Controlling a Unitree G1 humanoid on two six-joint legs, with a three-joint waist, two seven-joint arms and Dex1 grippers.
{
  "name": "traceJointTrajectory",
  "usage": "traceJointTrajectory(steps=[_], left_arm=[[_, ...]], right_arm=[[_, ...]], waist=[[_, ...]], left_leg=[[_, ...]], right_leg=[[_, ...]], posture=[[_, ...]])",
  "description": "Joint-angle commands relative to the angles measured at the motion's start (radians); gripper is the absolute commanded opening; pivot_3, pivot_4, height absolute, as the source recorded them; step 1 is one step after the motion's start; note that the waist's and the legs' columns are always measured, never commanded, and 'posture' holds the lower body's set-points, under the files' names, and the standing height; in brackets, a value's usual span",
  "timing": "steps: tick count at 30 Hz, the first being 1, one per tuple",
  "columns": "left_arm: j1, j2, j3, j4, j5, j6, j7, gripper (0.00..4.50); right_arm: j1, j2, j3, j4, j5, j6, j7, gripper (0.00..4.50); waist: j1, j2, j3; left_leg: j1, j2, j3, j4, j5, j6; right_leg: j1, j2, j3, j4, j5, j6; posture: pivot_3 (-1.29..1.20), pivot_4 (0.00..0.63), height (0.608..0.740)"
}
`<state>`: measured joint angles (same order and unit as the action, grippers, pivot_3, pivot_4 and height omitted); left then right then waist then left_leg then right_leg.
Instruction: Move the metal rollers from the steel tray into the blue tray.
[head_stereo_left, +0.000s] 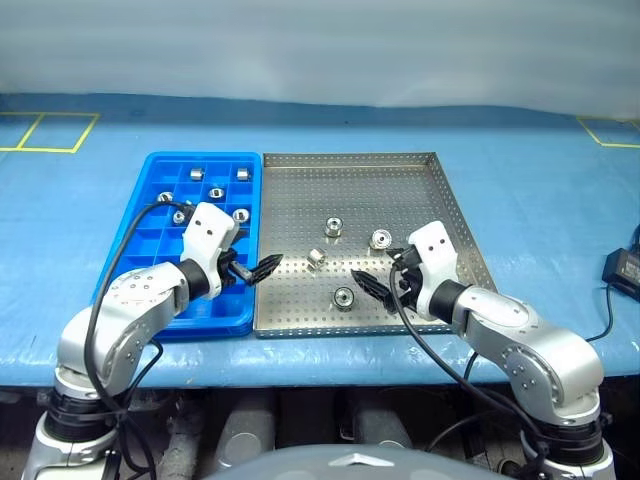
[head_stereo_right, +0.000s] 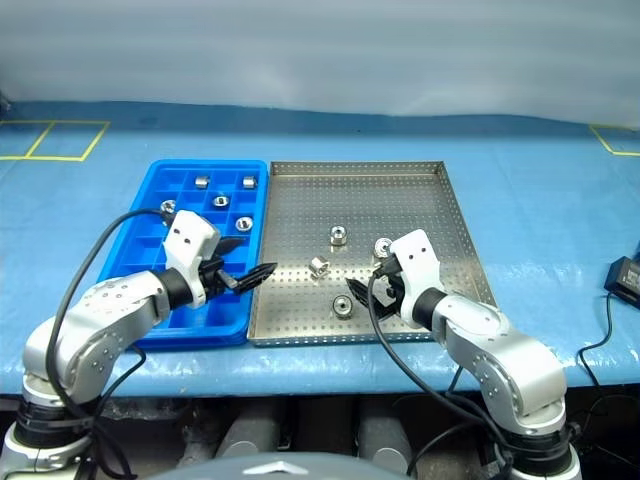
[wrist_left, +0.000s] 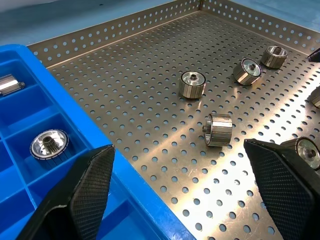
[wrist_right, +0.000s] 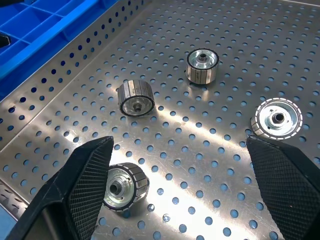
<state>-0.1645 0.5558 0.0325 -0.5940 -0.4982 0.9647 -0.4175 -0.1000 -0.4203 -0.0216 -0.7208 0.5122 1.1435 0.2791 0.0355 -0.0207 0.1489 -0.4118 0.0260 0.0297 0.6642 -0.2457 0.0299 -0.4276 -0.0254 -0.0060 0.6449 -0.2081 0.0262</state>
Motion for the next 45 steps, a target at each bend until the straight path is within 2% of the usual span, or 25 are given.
traceJointTrajectory(steps=[1, 14, 35, 38, 45], left_arm=[[0.011, 0.016, 0.023, -0.035, 0.011, -0.02, 0.003, 4.5], [0.007, 0.103, -0.077, -0.014, 0.083, -0.029, -0.03, 4.5], [0.001, 0.062, -0.059, -0.004, 0.062, -0.039, -0.044, 4.5], [-0.032, 0.036, -0.074, 0.008, 0.06, -0.038, -0.038, 4.5], [-0.248, -0.047, -0.24, 0.152, 0.113, 0.001, -0.042, 4.5]], right_arm=[[0.005, -0.003, 0.016, -0.052, -0.016, -0.005, -0.028, 4.48], [0.03, -0.027, 0.053, -0.074, -0.035, 0.006, -0.042, 4.48], [0.05, -0.012, 0.05, -0.066, -0.036, 0.002, -0.05, 4.48], [0.048, -0.01, 0.05, -0.064, -0.037, 0.0, -0.051, 4.48], [0.047, 0.004, 0.055, -0.056, -0.045, -0.012, -0.061, 4.48]], waist=[[-0.002, 0.0, 0.0], [-0.008, 0.0, 0.0], [-0.017, 0.0, 0.0], [-0.015, 0.0, 0.0], [-0.015, 0.0, 0.0]], left_leg=[[0.0, 0.0, 0.0, 0.0, 0.0, 0.0], [0.0, 0.0, 0.0, 0.0, 0.0, 0.0], [0.0, 0.0, 0.0, 0.0, 0.0, 0.0], [0.0, 0.0, 0.0, 0.0, 0.0, 0.0], [0.0, -0.001, 0.001, 0.002, 0.0, 0.001]], right_leg=[[0.0, 0.0, 0.0, 0.0, 0.0, 0.0], [0.0, 0.0, 0.0, 0.0, 0.0, 0.0], [0.0, 0.0, 0.0, 0.0, 0.0, 0.0], [0.0, 0.0, 0.0, 0.0, 0.0, 0.0], [0.001, 0.0, 0.001, 0.0, 0.001, 0.002]], posture=[[0.08, 0.15, 0.74], [0.05, 0.15, 0.74], [0.04, 0.15, 0.74], [0.04, 0.15, 0.74], [0.02, 0.15, 0.74]])
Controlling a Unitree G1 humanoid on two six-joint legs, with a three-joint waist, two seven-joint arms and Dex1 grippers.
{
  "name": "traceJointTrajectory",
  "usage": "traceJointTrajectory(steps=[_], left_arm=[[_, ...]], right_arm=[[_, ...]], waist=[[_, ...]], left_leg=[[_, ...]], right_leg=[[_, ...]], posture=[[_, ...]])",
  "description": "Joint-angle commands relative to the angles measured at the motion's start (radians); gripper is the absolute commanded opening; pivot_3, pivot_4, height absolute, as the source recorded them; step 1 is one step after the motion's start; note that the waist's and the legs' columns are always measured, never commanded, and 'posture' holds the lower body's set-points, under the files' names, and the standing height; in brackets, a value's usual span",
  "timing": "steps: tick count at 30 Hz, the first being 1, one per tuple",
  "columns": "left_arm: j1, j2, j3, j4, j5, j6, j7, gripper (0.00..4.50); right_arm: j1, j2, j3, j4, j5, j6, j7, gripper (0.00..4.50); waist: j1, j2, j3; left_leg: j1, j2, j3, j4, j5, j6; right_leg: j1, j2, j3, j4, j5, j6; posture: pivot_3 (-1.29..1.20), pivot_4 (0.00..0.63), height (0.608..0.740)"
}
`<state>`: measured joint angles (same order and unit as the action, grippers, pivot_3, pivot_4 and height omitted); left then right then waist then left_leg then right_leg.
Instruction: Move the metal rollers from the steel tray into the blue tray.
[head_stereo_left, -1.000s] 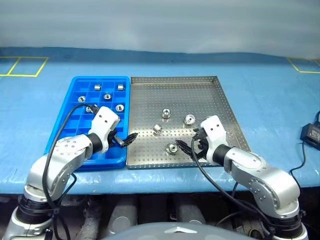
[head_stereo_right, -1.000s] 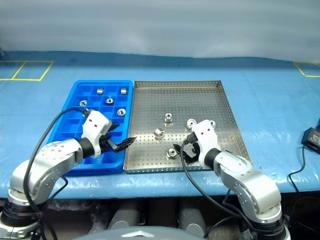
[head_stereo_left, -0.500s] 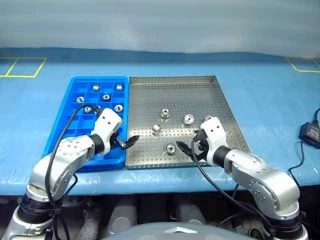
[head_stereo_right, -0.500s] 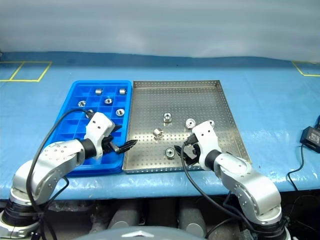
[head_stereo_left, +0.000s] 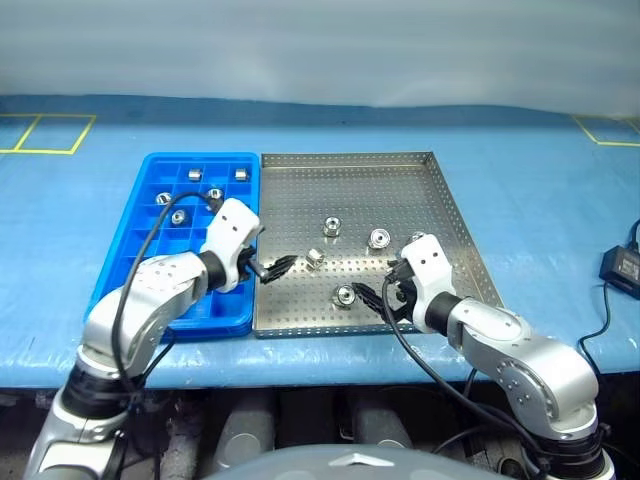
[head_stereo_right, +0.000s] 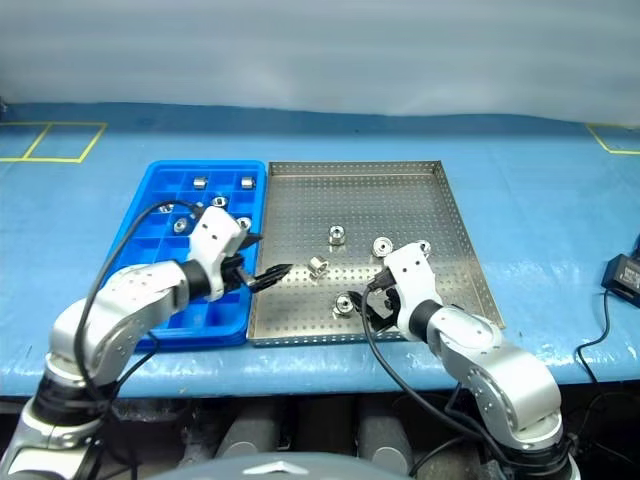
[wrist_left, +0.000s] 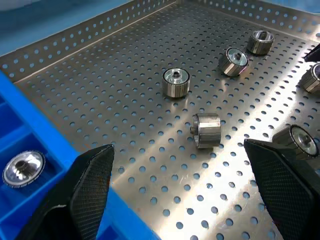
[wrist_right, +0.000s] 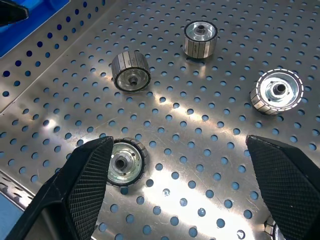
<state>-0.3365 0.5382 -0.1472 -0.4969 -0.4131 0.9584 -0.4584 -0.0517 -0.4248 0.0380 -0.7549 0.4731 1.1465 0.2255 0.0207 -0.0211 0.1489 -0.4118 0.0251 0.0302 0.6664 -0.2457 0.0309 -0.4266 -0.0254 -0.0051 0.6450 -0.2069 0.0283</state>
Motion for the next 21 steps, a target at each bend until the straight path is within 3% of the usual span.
traceJointTrajectory(steps=[1, 10, 17, 21], left_arm=[[-0.109, -0.051, -0.081, 0.089, 0.036, 0.013, 0.001, 4.5], [-0.255, -0.17, -0.242, 0.373, 0.159, -0.045, -0.013, 4.5], [-0.267, -0.178, -0.304, 0.456, 0.229, -0.051, -0.046, 4.5], [-0.264, -0.176, -0.305, 0.458, 0.261, -0.044, -0.054, 3.58]], right_arm=[[0.001, 0.01, -0.004, -0.022, -0.007, -0.017, -0.01, 4.48], [0.028, 0.031, -0.008, -0.036, -0.017, -0.029, -0.028, 4.48], [0.038, 0.039, -0.014, -0.045, -0.022, -0.029, -0.038, 4.48], [0.035, 0.04, -0.015, -0.044, -0.024, -0.03, -0.04, 4.5]], waist=[[-0.002, 0.0, 0.0], [-0.016, 0.0, 0.0], [-0.032, 0.0, 0.0], [-0.033, 0.0, 0.0]], left_leg=[[0.0, 0.0, 0.0, 0.0, 0.0, 0.0], [0.0, -0.001, 0.001, 0.0, 0.0, 0.001], [0.0, 0.0, 0.002, 0.0, 0.0, 0.001], [0.0, 0.0, 0.002, 0.0, 0.0, 0.001]], right_leg=[[0.0, 0.0, 0.0, 0.0, 0.0, 0.001], [-0.001, 0.001, 0.002, 0.0, 0.003, 0.006], [-0.001, 0.0, 0.003, 0.0, 0.003, 0.006], [-0.001, 0.001, 0.003, 0.0, 0.004, 0.006]], posture=[[0.02, 0.15, 0.74], [-0.02, 0.15, 0.74], [-0.04, 0.15, 0.74], [-0.03, 0.15, 0.74]])
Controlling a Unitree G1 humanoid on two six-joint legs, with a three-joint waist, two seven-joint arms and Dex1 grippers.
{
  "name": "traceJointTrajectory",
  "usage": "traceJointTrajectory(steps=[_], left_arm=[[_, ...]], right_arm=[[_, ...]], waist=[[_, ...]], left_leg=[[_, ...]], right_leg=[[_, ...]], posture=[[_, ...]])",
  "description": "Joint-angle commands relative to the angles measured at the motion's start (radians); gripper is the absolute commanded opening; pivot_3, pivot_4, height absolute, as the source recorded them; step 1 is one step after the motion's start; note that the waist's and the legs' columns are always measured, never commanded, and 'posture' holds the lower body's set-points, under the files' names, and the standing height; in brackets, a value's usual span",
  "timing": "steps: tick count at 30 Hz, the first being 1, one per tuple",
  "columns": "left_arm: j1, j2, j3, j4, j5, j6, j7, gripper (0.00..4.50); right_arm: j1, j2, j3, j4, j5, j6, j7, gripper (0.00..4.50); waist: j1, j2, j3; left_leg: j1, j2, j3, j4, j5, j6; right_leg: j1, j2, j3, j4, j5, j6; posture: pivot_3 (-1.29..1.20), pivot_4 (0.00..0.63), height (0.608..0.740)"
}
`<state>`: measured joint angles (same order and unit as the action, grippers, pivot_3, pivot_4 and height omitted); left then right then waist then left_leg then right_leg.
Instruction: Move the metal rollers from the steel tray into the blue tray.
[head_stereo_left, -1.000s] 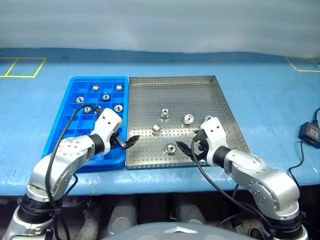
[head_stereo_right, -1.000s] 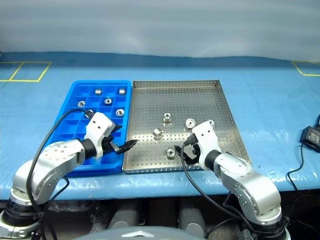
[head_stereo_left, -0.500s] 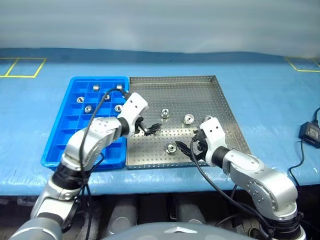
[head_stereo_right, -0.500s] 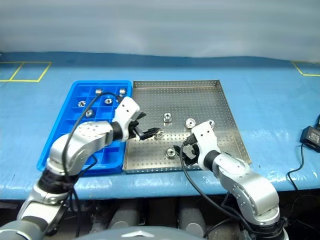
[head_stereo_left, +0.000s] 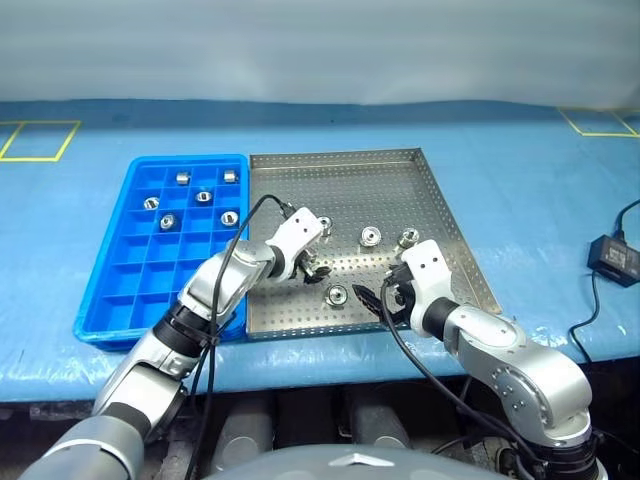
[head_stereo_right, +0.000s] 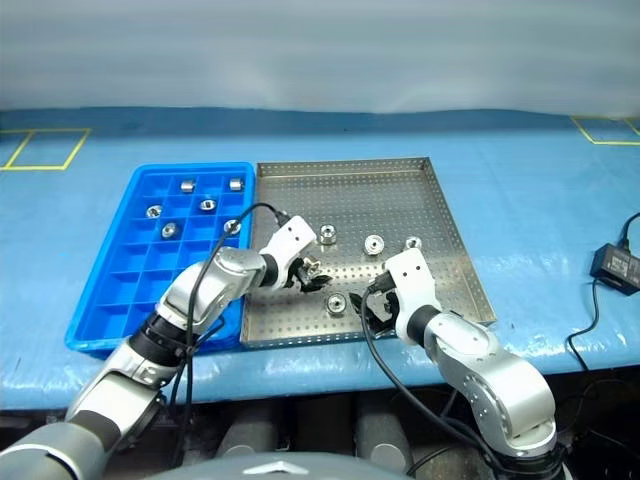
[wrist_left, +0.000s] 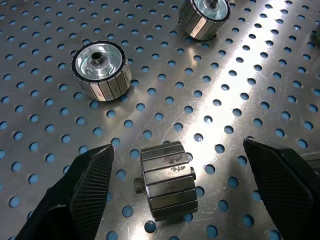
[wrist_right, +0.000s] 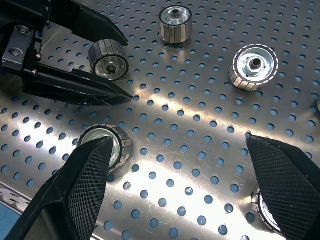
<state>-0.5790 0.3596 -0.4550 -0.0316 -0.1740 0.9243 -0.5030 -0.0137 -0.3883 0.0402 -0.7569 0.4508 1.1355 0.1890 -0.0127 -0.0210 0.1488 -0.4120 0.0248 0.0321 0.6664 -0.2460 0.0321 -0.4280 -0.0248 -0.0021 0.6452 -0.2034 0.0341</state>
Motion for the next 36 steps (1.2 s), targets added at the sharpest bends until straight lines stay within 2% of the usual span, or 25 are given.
traceJointTrajectory(steps=[1, 5, 7, 12, 21, 25, 30, 36], left_arm=[[-0.021, 0.001, 0.008, -0.009, 0.025, -0.008, -0.011, 3.25], [-0.014, 0.013, 0.035, -0.043, 0.04, 0.007, -0.002, 1.88], [-0.003, 0.009, 0.091, -0.087, 0.023, 0.017, 0.013, 1.28], [0.043, -0.069, 0.354, -0.233, -0.036, 0.053, 0.132, 1.26], [0.162, -0.102, 0.693, -0.358, 0.039, -0.002, 0.417, 1.26], [0.21, -0.094, 0.763, -0.341, 0.085, -0.037, 0.503, 1.26], [0.257, -0.074, 0.764, -0.296, 0.126, -0.068, 0.538, 1.26], [0.277, -0.08, 0.761, -0.225, 0.159, -0.04, 0.578, 1.26]], right_arm=[[-0.004, 0.004, -0.017, -0.041, -0.002, -0.019, -0.003, 4.5], [-0.01, 0.004, -0.016, -0.036, -0.005, -0.022, -0.001, 4.5], [-0.017, 0.003, -0.01, -0.031, -0.005, -0.022, 0.003, 4.5], [-0.04, 0.006, 0.012, -0.02, -0.006, -0.024, 0.01, 4.5], [-0.089, 0.019, 0.076, 0.013, -0.017, -0.057, 0.036, 4.5], [-0.11, 0.012, 0.099, 0.032, -0.018, -0.065, 0.053, 4.5], [-0.133, 0.007, 0.111, 0.047, -0.023, -0.07, 0.067, 4.5], [-0.129, 0.003, 0.109, 0.043, -0.027, -0.072, 0.068, 4.5]], waist=[[0.0, 0.0, 0.0], [0.001, 0.0, 0.0], [0.001, 0.0, 0.0], [0.002, 0.0, 0.0], [0.009, 0.0, 0.0], [0.028, -0.001, 0.0], [0.053, -0.001, 0.0], [0.052, -0.001, 0.0]], left_leg=[[0.0, 0.0, 0.0, 0.0, 0.0, 0.0], [0.0, 0.0, 0.0, 0.0, 0.0, 0.0], [0.0, 0.0, 0.0, 0.0, 0.0, 0.0], [-0.001, 0.0, 0.0, 0.0, 0.0, 0.0], [0.0, 0.0, 0.0, 0.0, 0.0, 0.0], [0.0, 0.0, 0.0, 0.0, 0.0, 0.0], [0.0, 0.0, -0.001, 0.001, 0.0, 0.0], [0.0, 0.0, -0.001, 0.001, 0.0, 0.0]], right_leg=[[0.0, 0.0, 0.0, 0.0, 0.0, 0.0], [0.0, 0.0, 0.0, 0.0, 0.0, 0.0], [0.0, 0.0, 0.0, 0.0, 0.0, 0.0], [0.0, 0.0, 0.0, 0.0, 0.0, 0.0], [0.0, 0.0, 0.0, 0.0, 0.001, 0.001], [0.001, -0.001, 0.0, 0.0, 0.001, 0.001], [0.001, -0.001, -0.001, 0.0, 0.004, -0.003], [0.001, -0.001, -0.001, 0.0, 0.003, -0.003]], posture=[[-0.03, 0.15, 0.74], [-0.02, 0.15, 0.74], [-0.01, 0.15, 0.74], [0.02, 0.15, 0.74], [0.07, 0.15, 0.74], [0.1, 0.15, 0.74], [0.11, 0.15, 0.74], [0.1, 0.15, 0.74]])
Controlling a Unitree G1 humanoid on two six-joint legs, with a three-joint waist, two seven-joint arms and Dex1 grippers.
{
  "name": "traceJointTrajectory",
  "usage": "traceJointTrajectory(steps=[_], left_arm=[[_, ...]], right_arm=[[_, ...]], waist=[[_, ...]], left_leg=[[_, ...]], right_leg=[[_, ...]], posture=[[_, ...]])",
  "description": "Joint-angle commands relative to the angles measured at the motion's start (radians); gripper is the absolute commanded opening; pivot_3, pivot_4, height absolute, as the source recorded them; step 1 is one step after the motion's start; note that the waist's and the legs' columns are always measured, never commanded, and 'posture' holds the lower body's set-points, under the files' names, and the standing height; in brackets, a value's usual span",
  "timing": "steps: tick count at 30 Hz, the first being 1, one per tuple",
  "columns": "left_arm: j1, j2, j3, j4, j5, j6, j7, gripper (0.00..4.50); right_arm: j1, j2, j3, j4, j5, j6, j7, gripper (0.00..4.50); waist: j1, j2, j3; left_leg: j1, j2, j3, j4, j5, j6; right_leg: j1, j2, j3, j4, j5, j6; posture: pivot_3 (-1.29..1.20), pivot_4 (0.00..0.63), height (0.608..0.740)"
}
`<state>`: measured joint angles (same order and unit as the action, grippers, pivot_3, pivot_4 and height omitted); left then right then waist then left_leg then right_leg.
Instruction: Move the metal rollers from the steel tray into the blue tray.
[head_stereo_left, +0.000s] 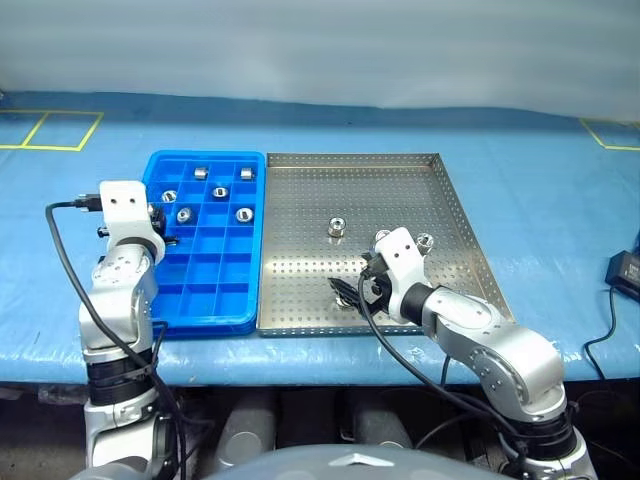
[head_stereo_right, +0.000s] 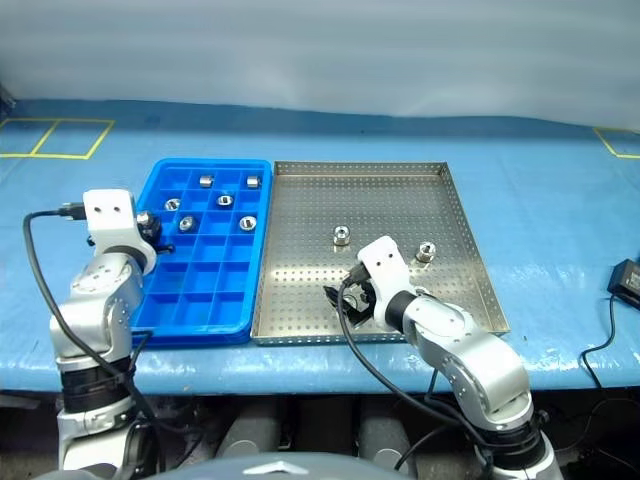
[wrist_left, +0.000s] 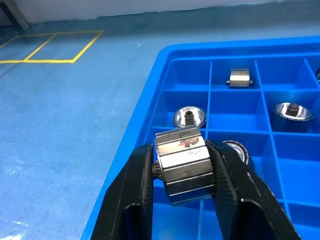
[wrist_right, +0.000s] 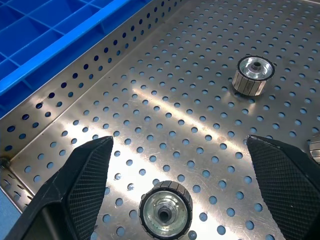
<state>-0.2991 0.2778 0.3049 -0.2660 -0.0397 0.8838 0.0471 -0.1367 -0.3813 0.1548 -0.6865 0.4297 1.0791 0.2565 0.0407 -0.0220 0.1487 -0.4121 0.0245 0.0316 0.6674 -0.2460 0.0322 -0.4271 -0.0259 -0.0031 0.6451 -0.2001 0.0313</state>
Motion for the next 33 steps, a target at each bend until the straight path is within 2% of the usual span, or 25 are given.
traceJointTrajectory(steps=[1, 6, 8, 9, 12, 20, 25, 33], left_arm=[[0.0, -0.001, 0.004, 0.017, 0.026, 0.007, 0.034, 1.26], [-0.002, -0.027, 0.022, 0.022, 0.04, 0.056, 0.084, 1.26], [-0.011, -0.033, 0.016, 0.014, 0.027, 0.056, 0.071, 2.0], [-0.017, -0.033, 0.008, 0.01, 0.021, 0.048, 0.059, 2.21], [-0.044, -0.025, -0.054, -0.028, -0.026, 0.005, -0.036, 3.21], [-0.132, 0.039, -0.268, -0.054, -0.245, -0.026, -0.452, 3.21], [-0.259, 0.008, -0.39, 0.148, -0.215, -0.033, -0.48, 3.21], [-0.398, -0.141, -0.51, 0.525, -0.103, -0.306, -0.472, 3.21]], right_arm=[[-0.003, -0.005, -0.007, -0.03, -0.007, -0.015, -0.001, 4.5], [0.02, -0.003, -0.023, -0.049, -0.009, -0.01, -0.015, 4.5], [0.028, -0.003, -0.026, -0.055, -0.01, -0.009, -0.02, 4.5], [0.031, -0.002, -0.027, -0.057, -0.009, -0.008, -0.023, 4.5], [0.037, -0.001, -0.029, -0.062, -0.009, -0.007, -0.028, 4.5], [0.041, 0.005, -0.032, -0.063, -0.012, -0.009, -0.039, 4.5], [0.045, 0.01, -0.034, -0.06, -0.017, -0.015, -0.048, 4.5], [0.071, 0.024, -0.045, -0.074, -0.03, -0.021, -0.068, 4.5]], waist=[[-0.002, 0.0, 0.0], [-0.007, 0.0, 0.0], [-0.008, 0.0, 0.0], [-0.009, 0.0, 0.0], [-0.009, 0.0, 0.0], [-0.022, 0.0, 0.0], [-0.028, 0.0, 0.0], [-0.028, 0.0, 0.0]], left_leg=[[0.0, 0.0, 0.0, 0.0, 0.0, 0.0], [0.0, 0.0, 0.0, 0.0, 0.0, 0.0], [0.0, 0.0, 0.0, 0.0, 0.0, 0.0], [0.0, 0.0, 0.0, 0.0, 0.0, 0.0], [0.0, 0.0, 0.0, 0.0, 0.0, 0.0], [0.0, 0.0, 0.001, 0.001, 0.0, 0.001], [0.0, 0.0, 0.001, 0.001, 0.0, 0.001], [-0.001, -0.002, 0.002, 0.001, -0.001, 0.002]], right_leg=[[0.0, 0.0, 0.0, 0.0, 0.0, 0.0], [0.0, 0.0, 0.0, 0.0, 0.0, 0.0], [0.0, 0.0, 0.0, 0.0, 0.0, 0.0], [0.0, 0.0, 0.0, 0.0, 0.0, 0.0], [0.0, 0.0, 0.0, 0.0, 0.0, 0.0], [0.0, -0.001, 0.001, 0.0, 0.0, -0.002], [0.0, 0.001, 0.001, 0.0, -0.002, 0.002], [-0.001, 0.0, 0.002, -0.001, 0.0, 0.002]], posture=[[0.08, 0.15, 0.74], [0.06, 0.15, 0.74], [0.06, 0.15, 0.74], [0.05, 0.15, 0.74], [0.05, 0.15, 0.74], [0.03, 0.15, 0.74], [0.01, 0.15, 0.74], [-0.03, 0.15, 0.74]])
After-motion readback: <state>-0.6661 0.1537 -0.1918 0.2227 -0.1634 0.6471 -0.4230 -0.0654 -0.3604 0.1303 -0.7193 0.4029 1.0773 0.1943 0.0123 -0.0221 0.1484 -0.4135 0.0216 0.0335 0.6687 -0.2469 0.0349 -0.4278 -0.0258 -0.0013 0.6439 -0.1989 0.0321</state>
